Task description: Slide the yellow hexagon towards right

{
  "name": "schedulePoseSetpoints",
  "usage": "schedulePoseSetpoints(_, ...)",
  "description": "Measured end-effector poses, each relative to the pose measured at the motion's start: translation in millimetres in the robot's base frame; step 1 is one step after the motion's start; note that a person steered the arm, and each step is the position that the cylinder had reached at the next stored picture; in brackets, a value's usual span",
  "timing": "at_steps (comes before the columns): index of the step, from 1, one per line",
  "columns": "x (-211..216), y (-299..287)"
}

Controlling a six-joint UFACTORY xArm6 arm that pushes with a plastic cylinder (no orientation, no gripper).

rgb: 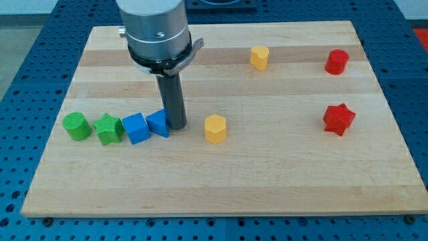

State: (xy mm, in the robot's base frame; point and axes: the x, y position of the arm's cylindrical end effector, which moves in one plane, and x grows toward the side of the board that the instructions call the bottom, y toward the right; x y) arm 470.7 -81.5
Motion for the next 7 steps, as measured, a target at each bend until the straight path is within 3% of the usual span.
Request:
schedulePoseSetpoints(3,0.0,59.9)
schedulePoseSetpoints(7,0.0,59.0)
